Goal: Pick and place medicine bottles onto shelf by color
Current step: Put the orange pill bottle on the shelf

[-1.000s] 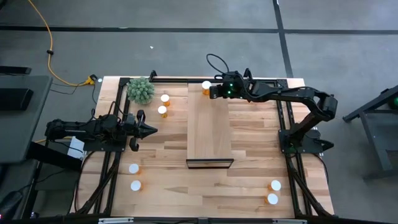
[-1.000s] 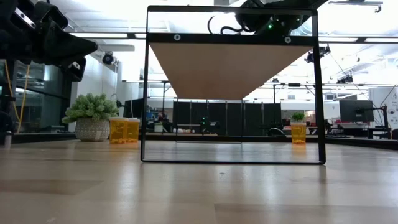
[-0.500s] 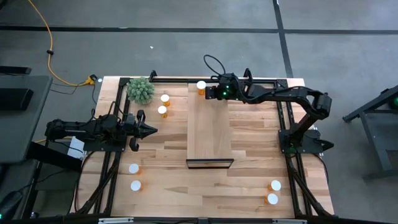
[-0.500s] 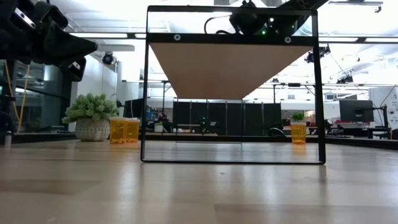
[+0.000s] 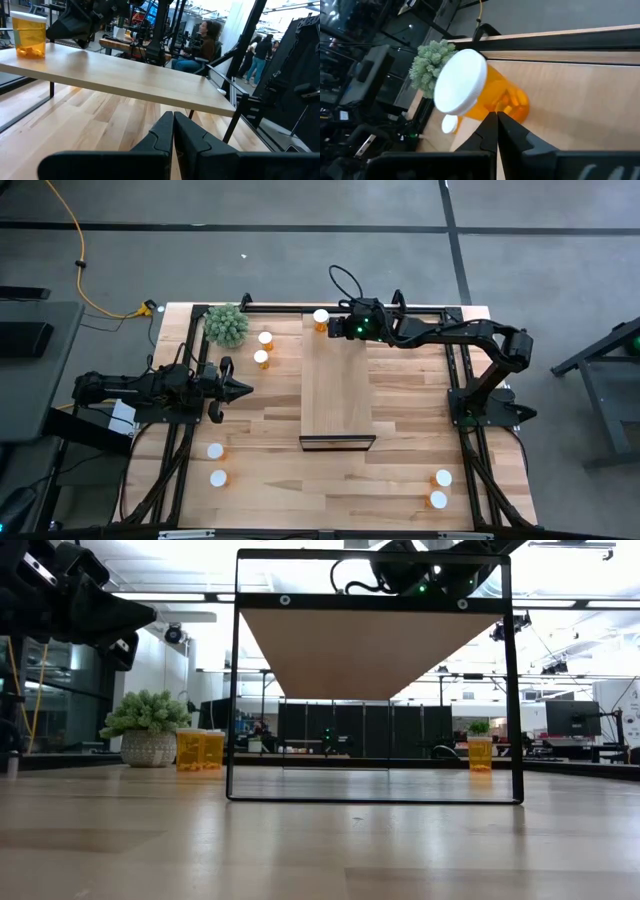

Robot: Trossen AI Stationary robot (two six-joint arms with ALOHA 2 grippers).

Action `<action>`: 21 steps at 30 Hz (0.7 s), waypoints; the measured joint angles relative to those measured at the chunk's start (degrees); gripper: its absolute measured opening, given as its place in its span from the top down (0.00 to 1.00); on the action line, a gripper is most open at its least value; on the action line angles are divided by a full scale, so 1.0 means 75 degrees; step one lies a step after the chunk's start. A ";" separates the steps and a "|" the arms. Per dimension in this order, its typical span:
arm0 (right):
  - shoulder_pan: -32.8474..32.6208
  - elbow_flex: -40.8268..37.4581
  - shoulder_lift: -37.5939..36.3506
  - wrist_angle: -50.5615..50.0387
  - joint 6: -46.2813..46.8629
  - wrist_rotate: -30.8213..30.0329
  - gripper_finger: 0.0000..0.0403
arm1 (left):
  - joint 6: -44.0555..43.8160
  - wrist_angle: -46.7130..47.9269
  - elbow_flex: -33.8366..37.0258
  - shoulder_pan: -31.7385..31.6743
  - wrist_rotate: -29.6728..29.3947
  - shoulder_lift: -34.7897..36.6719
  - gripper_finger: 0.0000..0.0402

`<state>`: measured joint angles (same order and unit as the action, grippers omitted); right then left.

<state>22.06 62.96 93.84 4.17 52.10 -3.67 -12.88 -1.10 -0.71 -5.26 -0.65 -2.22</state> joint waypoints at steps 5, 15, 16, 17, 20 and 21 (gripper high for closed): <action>0.0000 0.0000 -0.0009 -0.0152 -0.0296 0.0143 1.00 | 0.0000 -0.0001 0.0000 -0.0001 -0.0003 0.0000 0.99; 0.0415 -0.0003 -0.1004 -0.1906 -0.1323 0.0009 1.00 | 0.0001 0.0000 0.0001 -0.0002 -0.0001 0.0000 0.99; 0.0488 -0.0003 -0.1199 -0.2100 -0.1464 0.0000 1.00 | 0.0000 0.0000 0.0000 -0.0001 -0.0002 0.0000 0.99; 0.0559 -0.0003 -0.1411 -0.2330 -0.1593 -0.0008 1.00 | 0.0000 -0.0002 0.0000 -0.0003 -0.0003 0.0002 0.99; 0.0677 -0.0003 -0.2051 -0.3167 -0.1972 -0.0381 1.00 | 0.0000 0.0000 0.0000 -0.0003 0.0000 0.0003 0.99; 0.0688 -0.0003 -0.2269 -0.3501 -0.2053 -0.0641 1.00 | 0.0000 0.0000 0.0000 0.0000 -0.0003 0.0003 0.99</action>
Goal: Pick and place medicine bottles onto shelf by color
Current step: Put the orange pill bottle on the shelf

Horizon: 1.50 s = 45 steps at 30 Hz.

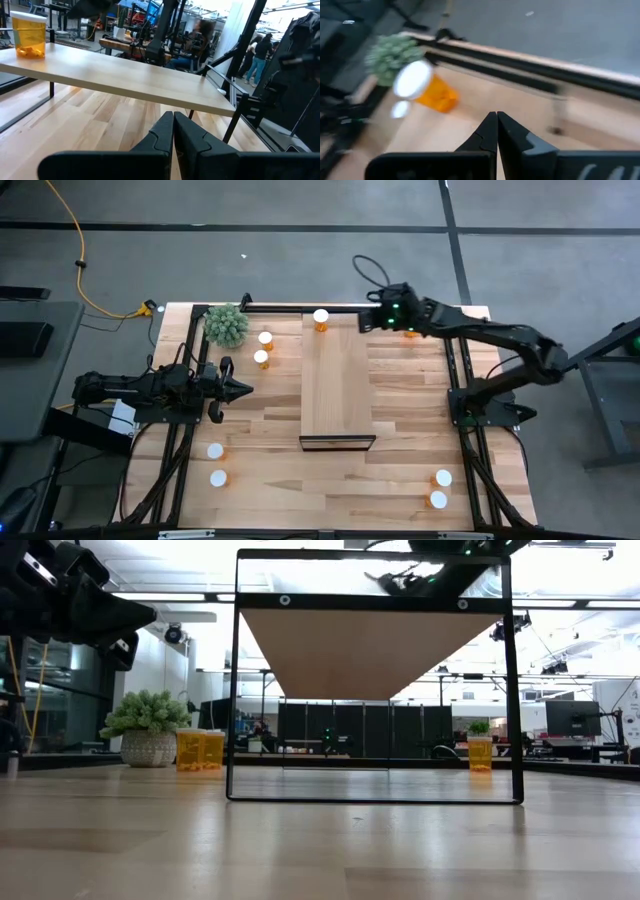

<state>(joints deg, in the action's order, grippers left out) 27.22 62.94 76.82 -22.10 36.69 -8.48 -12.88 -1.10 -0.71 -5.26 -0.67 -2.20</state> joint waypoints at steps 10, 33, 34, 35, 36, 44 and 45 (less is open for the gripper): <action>0.0088 0.0000 -0.1475 -0.2941 -0.0090 -0.1923 1.00 | 0.0000 -0.0003 0.0002 0.0000 0.0002 -0.0001 0.99; 0.2037 -0.0006 -0.1197 -0.4886 0.0247 -0.1996 0.52 | 0.0000 0.0000 0.0000 0.0000 0.0002 -0.0002 0.99; 0.2134 -0.0006 -0.1055 -0.4923 0.0249 -0.1996 0.48 | 0.0000 0.0000 0.0000 -0.0003 0.0000 -0.0002 0.99; 0.2250 -0.0007 -0.0880 -0.4924 0.0263 -0.1992 0.45 | 0.0000 -0.0001 0.0000 -0.0003 0.0000 -0.0003 0.99; 0.2362 -0.0009 -0.0692 -0.4879 0.0267 -0.1989 0.42 | 0.0000 -0.0002 0.0000 -0.0001 0.0000 -0.0002 0.99; 0.2734 -0.0012 0.1115 -0.3918 0.0084 -0.1801 0.36 | 0.0001 0.0000 0.0000 -0.0001 0.0001 -0.0001 0.99; 0.2737 -0.0015 0.1278 -0.3842 0.0051 -0.1790 0.36 | 0.0000 -0.0001 0.0002 -0.0001 0.0003 -0.0001 0.99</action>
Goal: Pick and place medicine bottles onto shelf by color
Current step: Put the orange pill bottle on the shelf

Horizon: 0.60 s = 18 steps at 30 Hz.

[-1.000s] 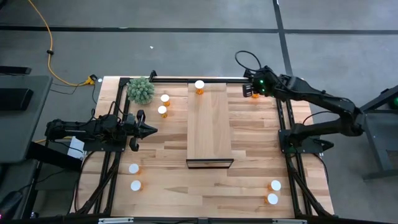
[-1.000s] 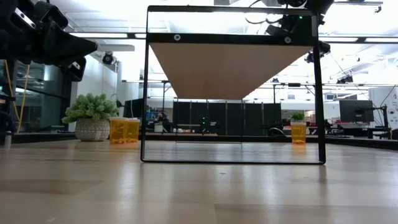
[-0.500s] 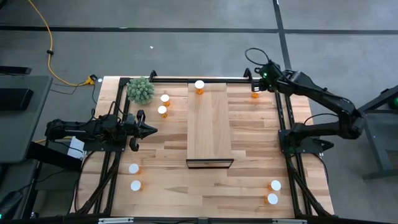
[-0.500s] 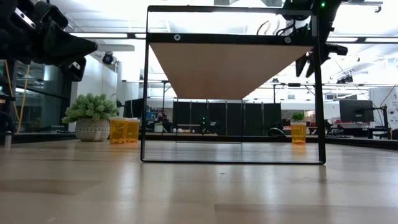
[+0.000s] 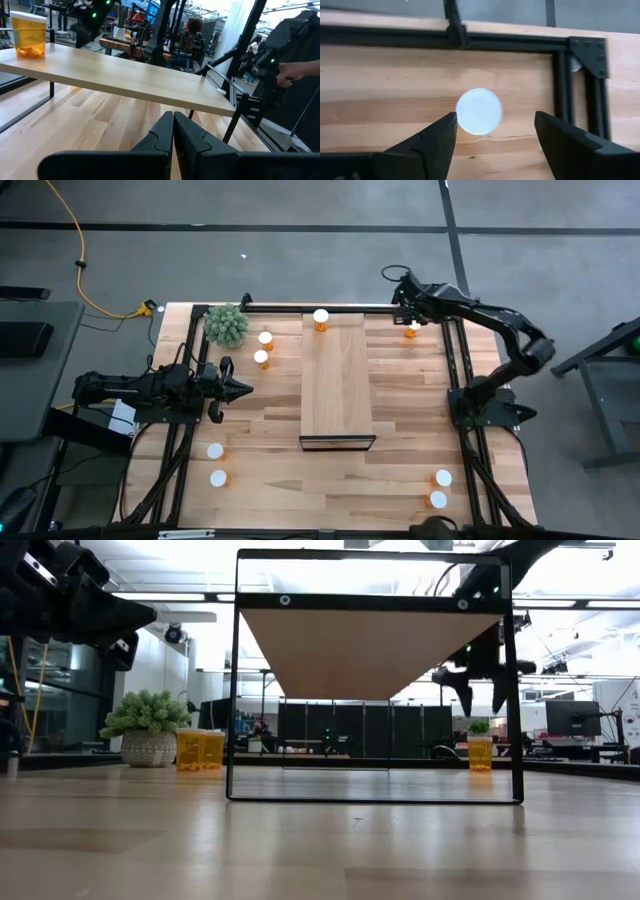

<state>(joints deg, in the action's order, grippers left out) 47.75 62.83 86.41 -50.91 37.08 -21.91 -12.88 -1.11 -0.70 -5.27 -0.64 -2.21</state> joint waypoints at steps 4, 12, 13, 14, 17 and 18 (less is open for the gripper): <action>0.0108 0.0000 0.0346 0.0275 -0.0010 0.0171 0.36 | 0.0000 0.0000 0.0000 0.0000 -0.0003 0.0000 0.99; 0.0798 0.0000 0.0445 0.0462 0.0004 0.0781 0.36 | 0.0000 -0.0002 -0.0002 0.0000 -0.0002 0.0000 0.99; 0.0900 -0.0034 0.0445 0.0541 -0.0058 0.1034 0.36 | 0.0000 0.0001 -0.0001 0.0001 -0.0001 0.0000 0.99; 0.0981 -0.0139 0.0434 0.0733 -0.0152 0.1224 0.36 | 0.0000 0.0001 -0.0002 0.0001 -0.0002 -0.0002 0.99; 0.1101 -0.0534 0.0420 0.1011 -0.0110 0.1501 0.36 | 0.0000 0.0001 -0.0002 0.0001 -0.0003 -0.0002 0.99; 0.1104 -0.0609 0.0408 0.1151 -0.0052 0.1580 0.36 | 0.0000 -0.0001 0.0001 -0.0001 -0.0003 -0.0001 0.99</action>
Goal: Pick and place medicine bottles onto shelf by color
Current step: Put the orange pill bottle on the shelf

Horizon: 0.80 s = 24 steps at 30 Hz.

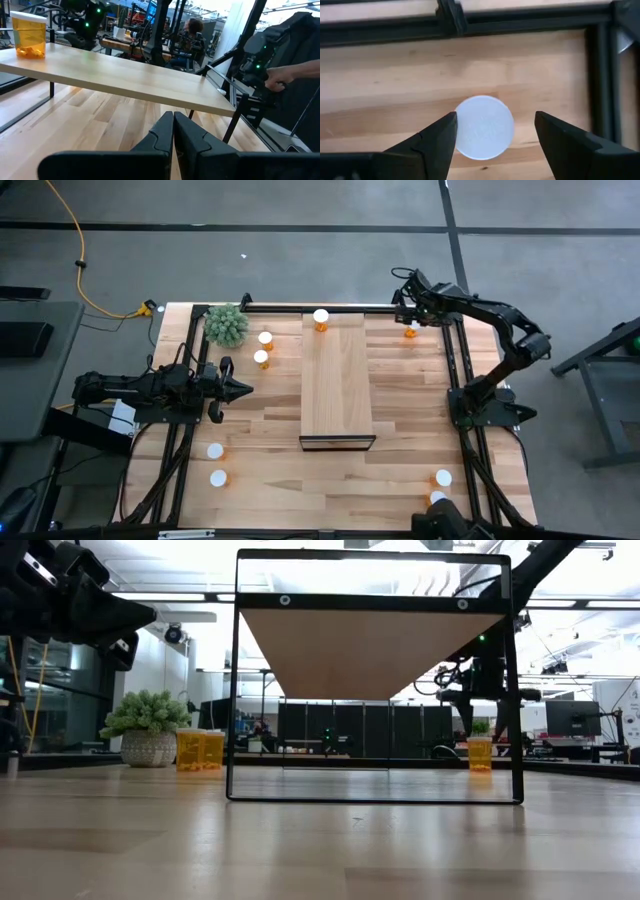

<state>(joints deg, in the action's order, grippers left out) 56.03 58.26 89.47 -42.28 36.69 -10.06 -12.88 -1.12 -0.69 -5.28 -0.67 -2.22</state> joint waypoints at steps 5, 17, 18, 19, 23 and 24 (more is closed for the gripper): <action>-0.0072 -0.0169 -0.0039 0.0401 -0.0084 0.0129 0.36 | 0.0001 0.0000 -0.0002 0.0002 0.0001 0.0001 0.99; -0.0077 -0.0186 -0.0035 0.0702 -0.0154 0.0183 0.36 | 0.0000 0.0003 0.0000 0.0000 0.0003 0.0000 0.99; -0.0074 -0.0186 -0.0035 0.0701 -0.0156 0.0183 0.36 | 0.0000 0.0000 -0.0002 0.0003 0.0000 0.0001 0.99; -0.0076 -0.0186 -0.0035 0.0699 -0.0157 0.0183 0.36 | 0.0000 0.0003 -0.0002 0.0003 0.0002 0.0003 0.99; -0.0073 -0.0186 -0.0035 0.0699 -0.0176 0.0183 0.36 | 0.0002 0.0003 -0.0002 0.0000 0.0003 0.0000 0.99; -0.0073 -0.0186 -0.0038 0.0699 -0.0239 0.0181 0.36 | 0.0000 0.0000 -0.0002 0.0003 0.0000 0.0003 0.99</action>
<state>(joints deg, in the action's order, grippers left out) 55.48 56.86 89.19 -37.04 34.90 -8.71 -12.88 -1.13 -0.71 -5.26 -0.67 -2.20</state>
